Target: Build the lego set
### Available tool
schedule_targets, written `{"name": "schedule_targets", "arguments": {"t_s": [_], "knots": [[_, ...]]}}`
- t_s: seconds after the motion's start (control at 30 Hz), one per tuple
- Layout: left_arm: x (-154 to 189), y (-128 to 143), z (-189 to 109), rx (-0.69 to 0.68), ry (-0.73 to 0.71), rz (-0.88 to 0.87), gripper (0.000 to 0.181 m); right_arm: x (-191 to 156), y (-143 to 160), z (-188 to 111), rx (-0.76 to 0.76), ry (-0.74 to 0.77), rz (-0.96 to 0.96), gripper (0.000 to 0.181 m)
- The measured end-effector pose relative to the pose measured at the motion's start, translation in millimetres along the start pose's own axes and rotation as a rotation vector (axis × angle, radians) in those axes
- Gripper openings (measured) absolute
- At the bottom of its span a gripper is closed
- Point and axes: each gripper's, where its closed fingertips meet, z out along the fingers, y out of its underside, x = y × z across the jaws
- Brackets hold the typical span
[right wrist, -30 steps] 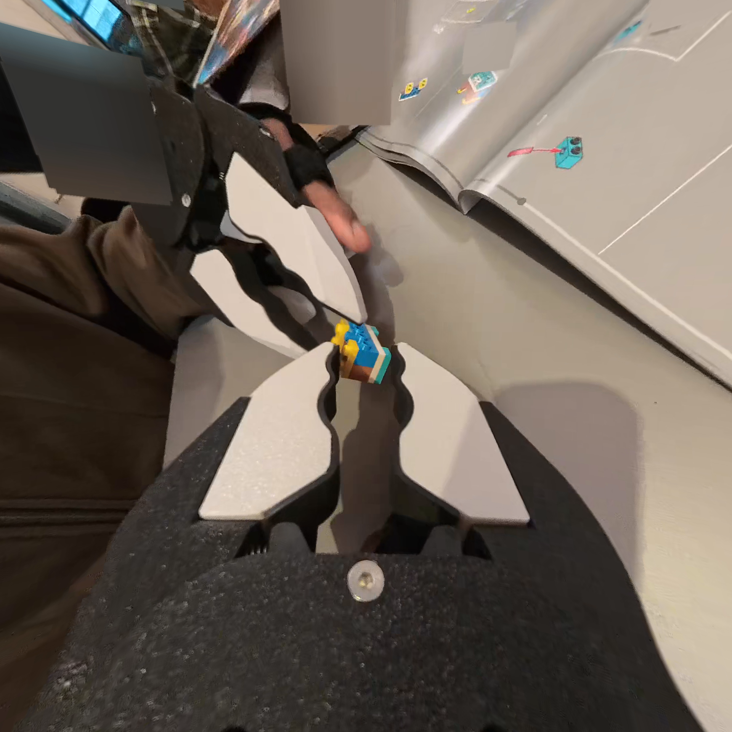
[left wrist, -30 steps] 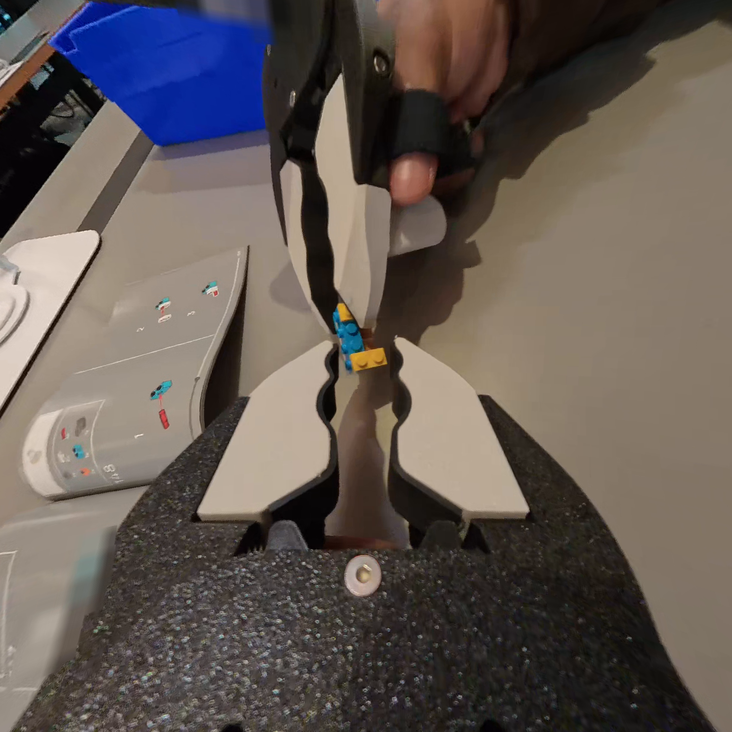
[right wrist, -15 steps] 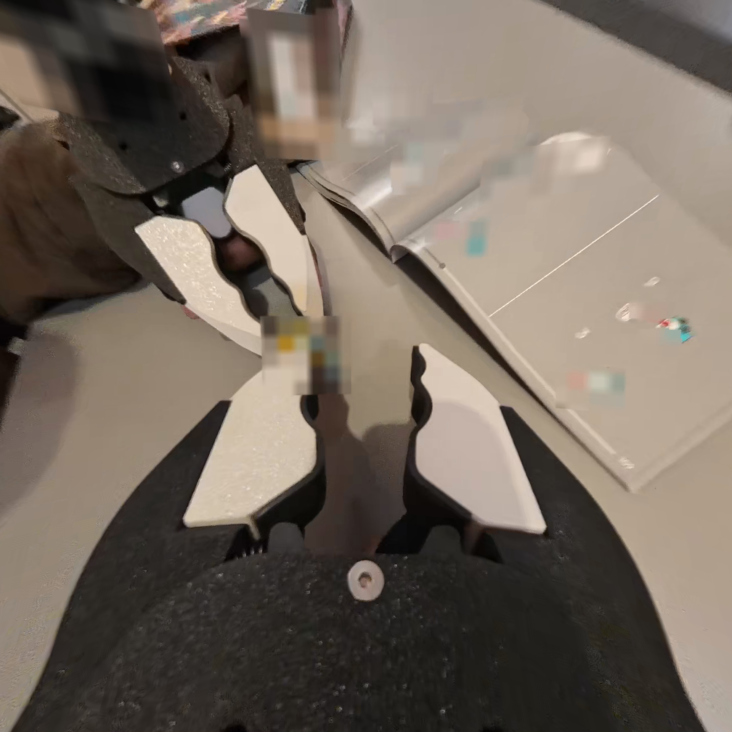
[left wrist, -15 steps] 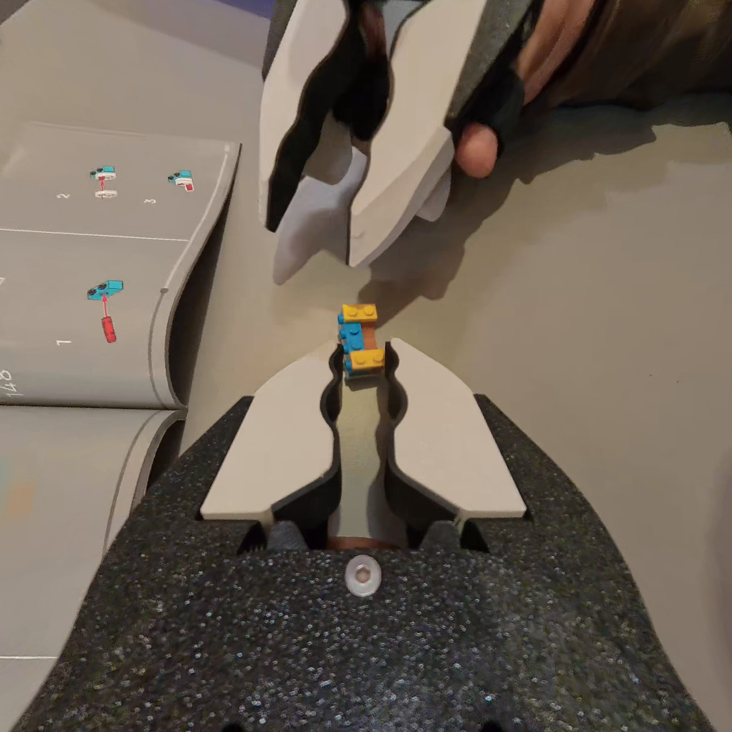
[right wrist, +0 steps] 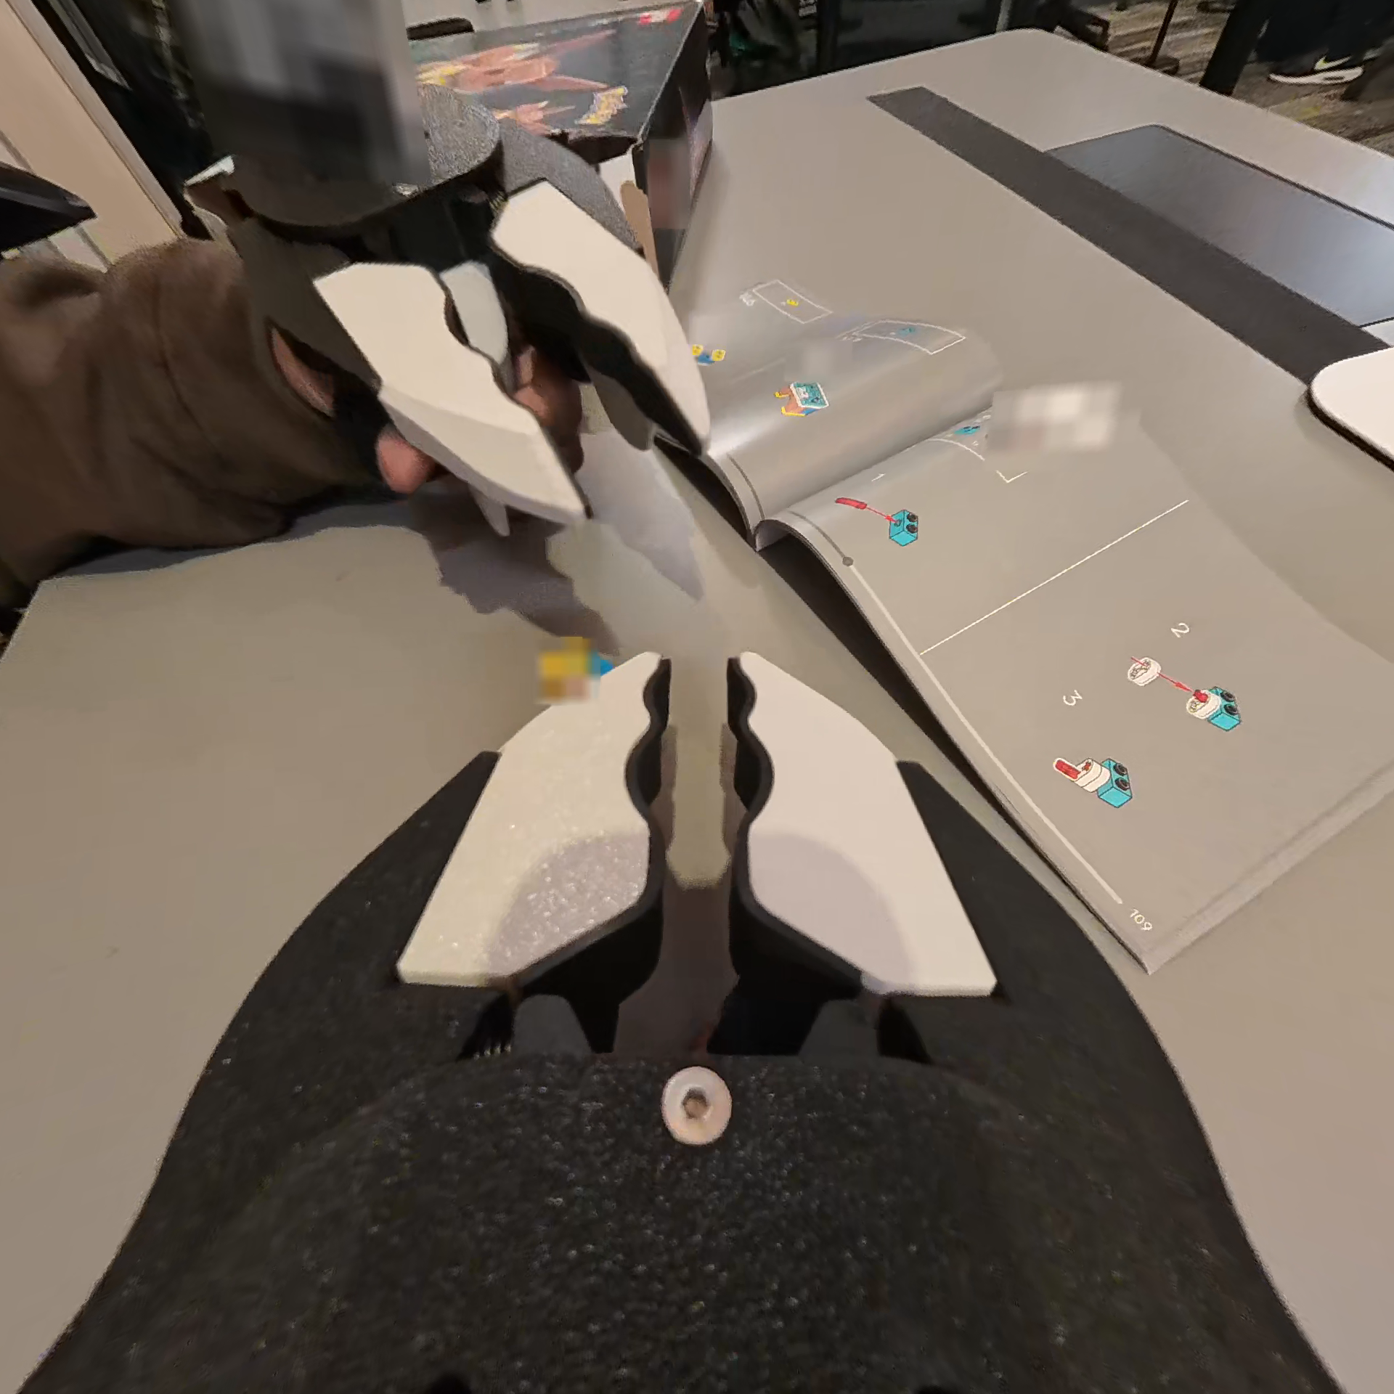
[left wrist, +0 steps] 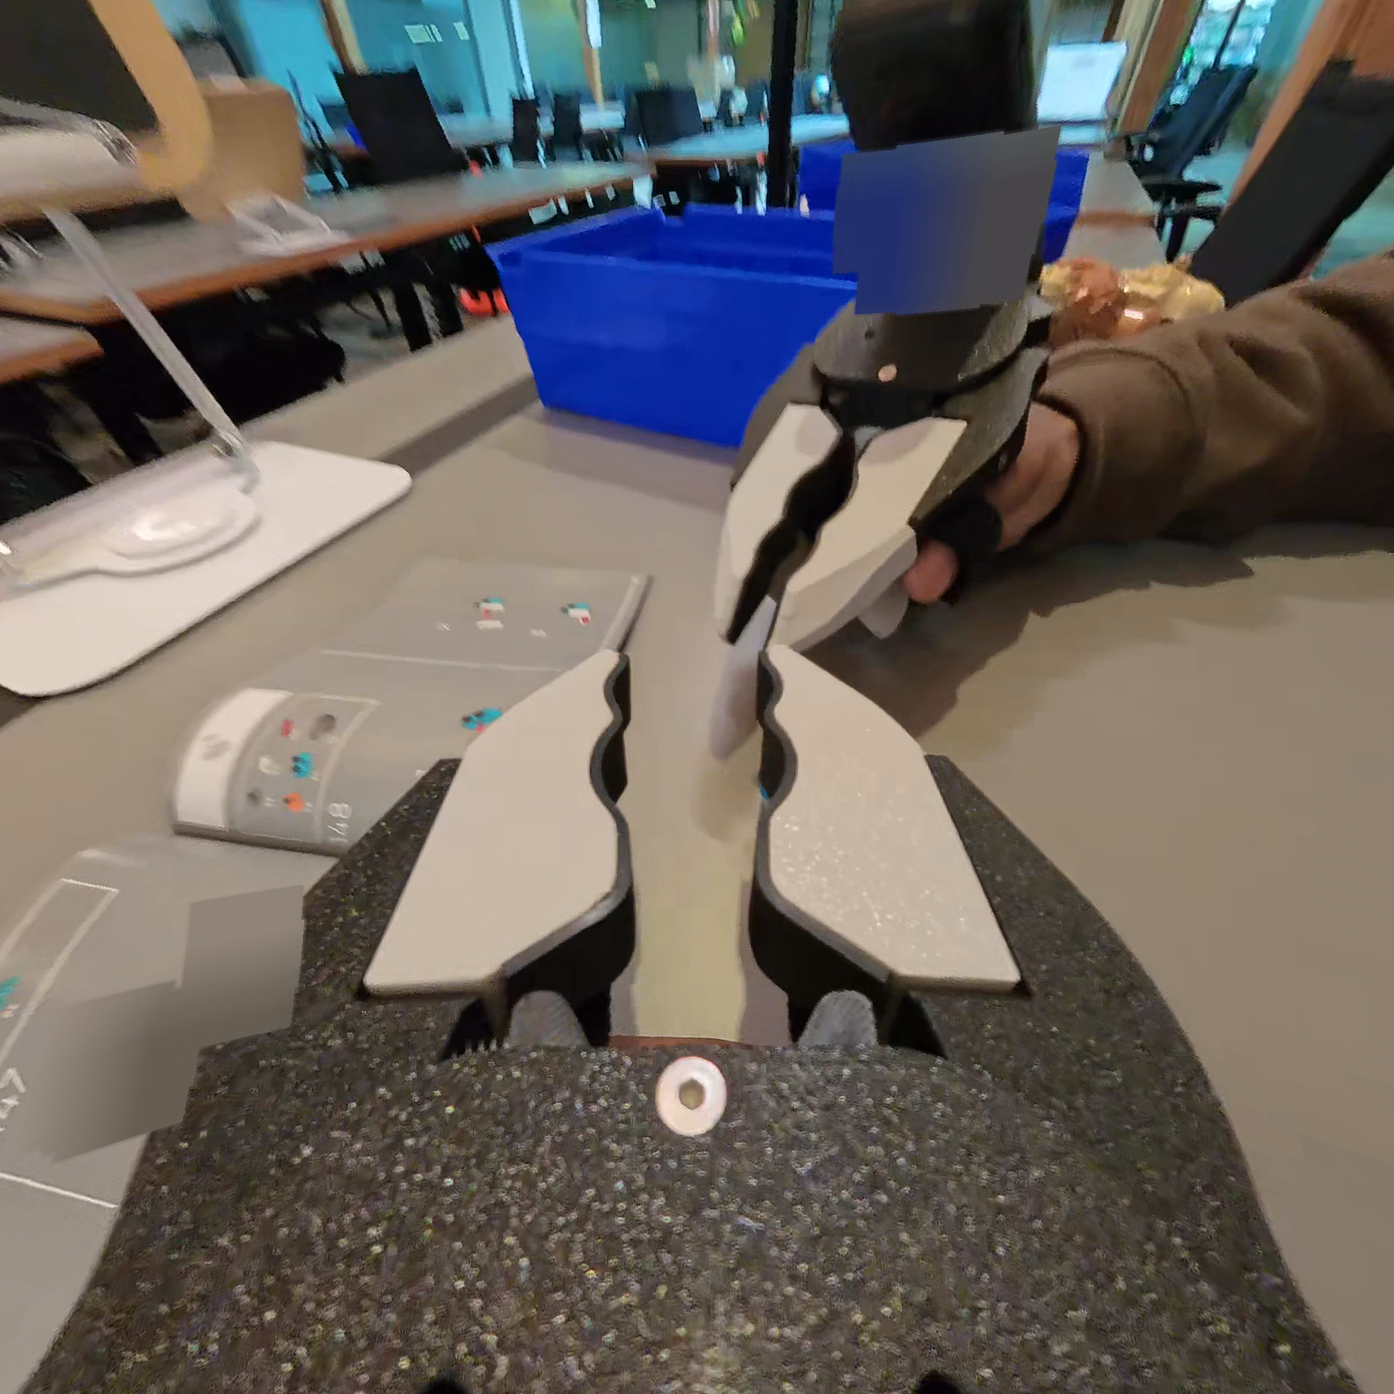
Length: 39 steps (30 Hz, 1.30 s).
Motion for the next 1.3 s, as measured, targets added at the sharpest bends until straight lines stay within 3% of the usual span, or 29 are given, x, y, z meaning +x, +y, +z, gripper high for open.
{"name": "schedule_targets", "arguments": {"t_s": [0.2,0.47,0.83,1.1,1.3], "knots": [[2.4,-17.1,-6.1,0.127,-0.052,0.098,0.0,-5.0,1.7,1.2,-0.014,0.017,-0.069,0.0],[2.4,-6.7,-4.9,0.039,-0.046,0.118,0.0,-5.8,6.4,5.1,-0.054,0.03,-0.093,0.0],[1.7,25.5,5.5,-0.163,-0.038,0.061,0.0,11.8,7.1,-3.8,-0.028,0.021,0.145,0.0],[-5.0,25.5,1.0,-0.156,-0.024,-0.116,0.0,13.5,5.2,-7.7,0.001,-0.004,0.193,0.0],[-6.3,26.7,1.1,-0.163,-0.03,-0.139,0.0,12.2,5.0,-7.7,0.003,-0.003,0.181,0.0]]}}
